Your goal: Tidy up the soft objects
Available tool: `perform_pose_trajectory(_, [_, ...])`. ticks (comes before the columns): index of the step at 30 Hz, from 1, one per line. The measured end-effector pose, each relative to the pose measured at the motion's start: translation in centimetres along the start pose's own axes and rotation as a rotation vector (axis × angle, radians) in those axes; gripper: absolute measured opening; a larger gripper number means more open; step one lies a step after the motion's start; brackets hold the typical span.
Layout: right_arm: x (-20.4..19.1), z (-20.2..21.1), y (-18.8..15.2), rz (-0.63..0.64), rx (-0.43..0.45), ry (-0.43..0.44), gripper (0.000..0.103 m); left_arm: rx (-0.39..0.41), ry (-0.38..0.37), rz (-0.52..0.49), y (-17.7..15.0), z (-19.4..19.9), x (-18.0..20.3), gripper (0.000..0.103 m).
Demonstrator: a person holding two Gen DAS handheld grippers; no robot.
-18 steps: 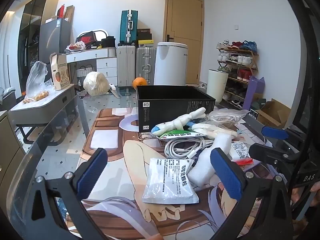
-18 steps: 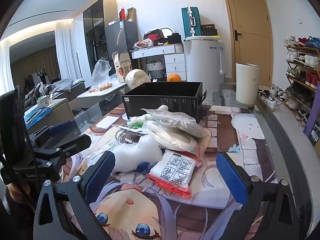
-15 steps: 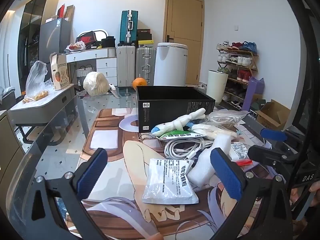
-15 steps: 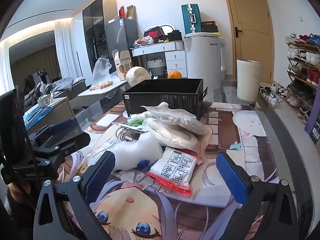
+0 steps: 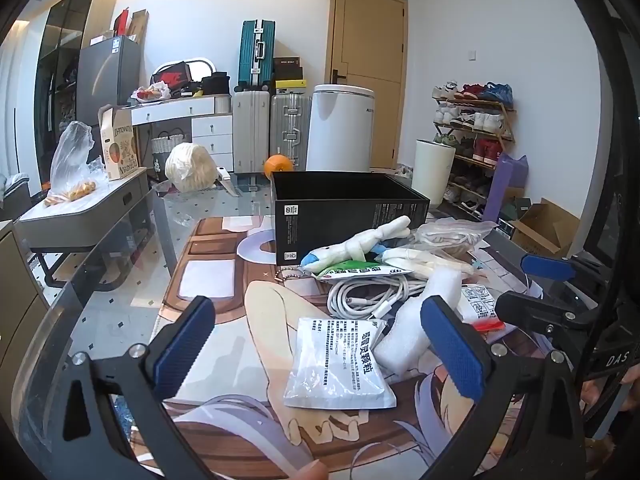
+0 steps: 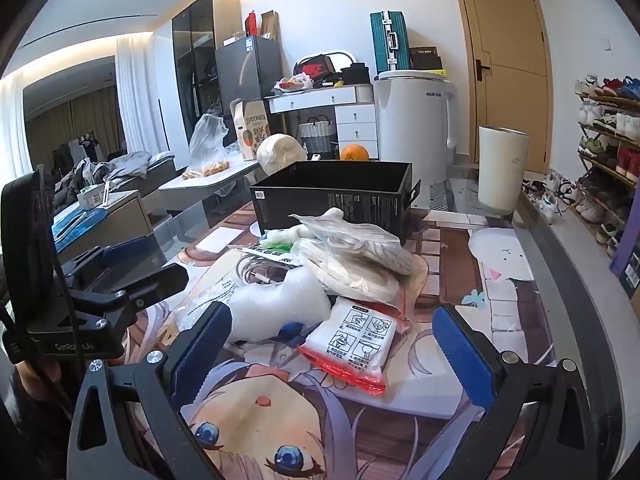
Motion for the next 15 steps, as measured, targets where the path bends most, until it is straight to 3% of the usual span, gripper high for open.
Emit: perform_pose_trajectory(15, [-0.77,0.28,-0.24,0.031,0.012,0.002,0.103,-0.002,-0.002,-0.003,0.21,0.19,0.02,0.103])
Point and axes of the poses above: each gripper's, at about its wrist camera, not at the fingertips, and z roughly against the way its jaws point, x to its right, y to its top, the point moved 6 cm from there along -z, roughly the way its jaws point, and after that the axes turned 14 degrees about -z, right-handed, at the moved point
